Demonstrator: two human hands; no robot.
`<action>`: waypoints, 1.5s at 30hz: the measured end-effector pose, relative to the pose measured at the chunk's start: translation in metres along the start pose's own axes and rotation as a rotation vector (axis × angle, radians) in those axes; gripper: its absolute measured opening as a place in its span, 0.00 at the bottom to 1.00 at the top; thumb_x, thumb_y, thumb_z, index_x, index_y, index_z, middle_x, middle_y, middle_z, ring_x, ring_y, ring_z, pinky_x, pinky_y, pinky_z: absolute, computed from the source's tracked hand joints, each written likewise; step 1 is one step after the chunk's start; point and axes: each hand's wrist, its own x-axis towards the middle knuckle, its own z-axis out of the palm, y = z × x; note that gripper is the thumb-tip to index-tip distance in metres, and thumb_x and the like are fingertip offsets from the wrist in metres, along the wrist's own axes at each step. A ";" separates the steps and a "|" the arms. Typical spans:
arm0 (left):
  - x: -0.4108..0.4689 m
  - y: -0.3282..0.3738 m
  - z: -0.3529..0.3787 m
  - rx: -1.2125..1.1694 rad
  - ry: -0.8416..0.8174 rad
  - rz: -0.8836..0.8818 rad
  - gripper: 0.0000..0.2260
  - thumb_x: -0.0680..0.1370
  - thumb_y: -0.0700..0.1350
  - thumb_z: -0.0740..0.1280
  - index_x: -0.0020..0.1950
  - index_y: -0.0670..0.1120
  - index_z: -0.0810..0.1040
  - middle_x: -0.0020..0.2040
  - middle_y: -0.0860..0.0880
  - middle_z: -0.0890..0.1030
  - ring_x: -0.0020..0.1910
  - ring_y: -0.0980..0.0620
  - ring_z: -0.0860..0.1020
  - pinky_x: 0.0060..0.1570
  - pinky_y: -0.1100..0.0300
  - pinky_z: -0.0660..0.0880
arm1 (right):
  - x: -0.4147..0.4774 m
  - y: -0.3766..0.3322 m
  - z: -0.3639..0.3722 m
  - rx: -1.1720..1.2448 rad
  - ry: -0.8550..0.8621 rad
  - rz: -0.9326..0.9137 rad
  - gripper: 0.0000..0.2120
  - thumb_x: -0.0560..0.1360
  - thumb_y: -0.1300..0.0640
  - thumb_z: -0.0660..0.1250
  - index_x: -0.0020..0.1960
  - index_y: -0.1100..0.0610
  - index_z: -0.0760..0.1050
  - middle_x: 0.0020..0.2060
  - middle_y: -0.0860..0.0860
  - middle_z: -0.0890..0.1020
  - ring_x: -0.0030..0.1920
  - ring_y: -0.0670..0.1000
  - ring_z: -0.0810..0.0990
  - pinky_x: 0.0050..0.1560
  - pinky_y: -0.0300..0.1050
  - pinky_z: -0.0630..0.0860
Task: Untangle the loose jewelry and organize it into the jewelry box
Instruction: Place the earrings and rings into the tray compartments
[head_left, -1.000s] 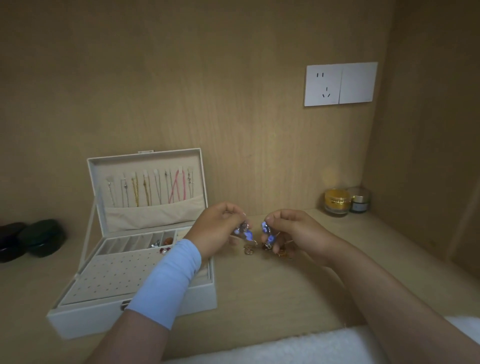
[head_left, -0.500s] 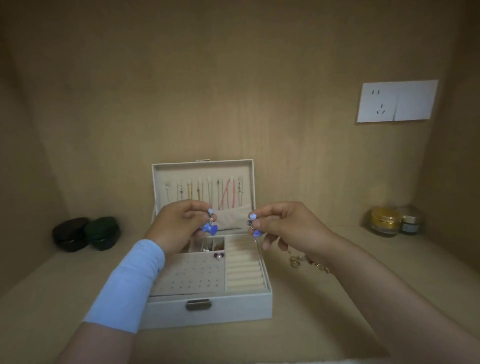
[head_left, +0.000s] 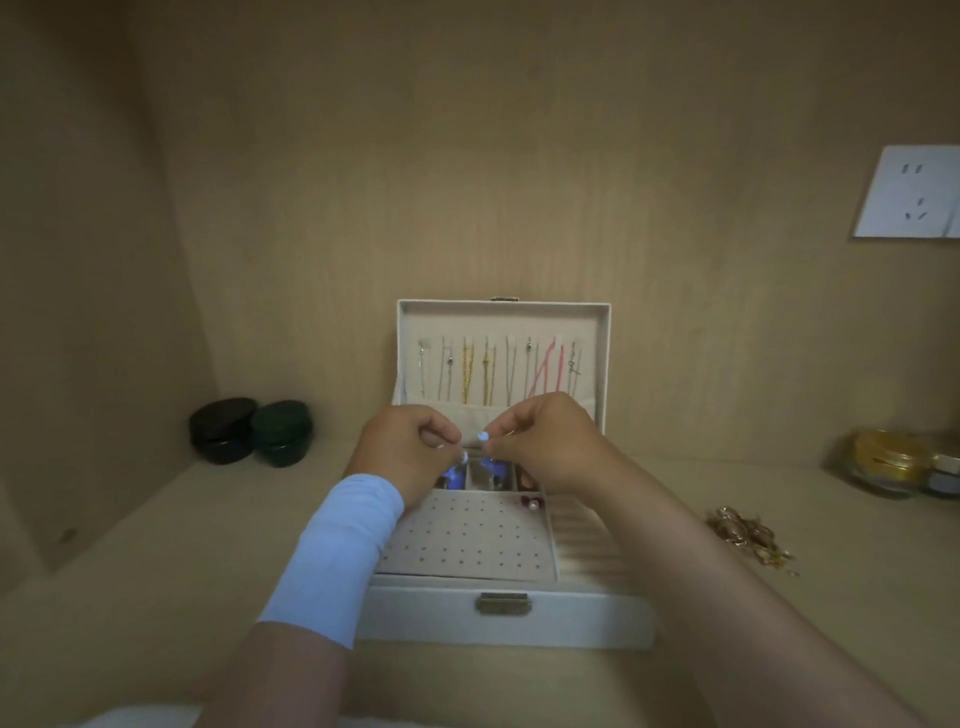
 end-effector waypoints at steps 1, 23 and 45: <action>0.001 0.000 0.001 0.008 0.001 -0.001 0.05 0.72 0.41 0.74 0.43 0.51 0.82 0.40 0.53 0.83 0.39 0.59 0.80 0.34 0.71 0.69 | 0.002 0.002 0.002 -0.043 0.018 -0.004 0.03 0.72 0.54 0.77 0.40 0.52 0.85 0.34 0.49 0.86 0.27 0.42 0.77 0.36 0.41 0.76; -0.010 0.001 -0.008 0.288 -0.178 0.172 0.05 0.75 0.50 0.71 0.46 0.51 0.86 0.42 0.59 0.83 0.42 0.61 0.77 0.45 0.67 0.72 | 0.002 -0.005 0.004 -0.405 -0.175 -0.004 0.05 0.71 0.51 0.73 0.37 0.49 0.85 0.35 0.45 0.85 0.40 0.47 0.84 0.49 0.50 0.83; -0.002 -0.004 -0.006 0.365 -0.157 0.105 0.09 0.78 0.44 0.66 0.49 0.54 0.85 0.50 0.53 0.85 0.48 0.51 0.80 0.54 0.60 0.76 | 0.001 0.001 0.013 -0.518 -0.150 -0.178 0.10 0.78 0.52 0.66 0.53 0.45 0.85 0.49 0.42 0.85 0.49 0.47 0.81 0.52 0.47 0.79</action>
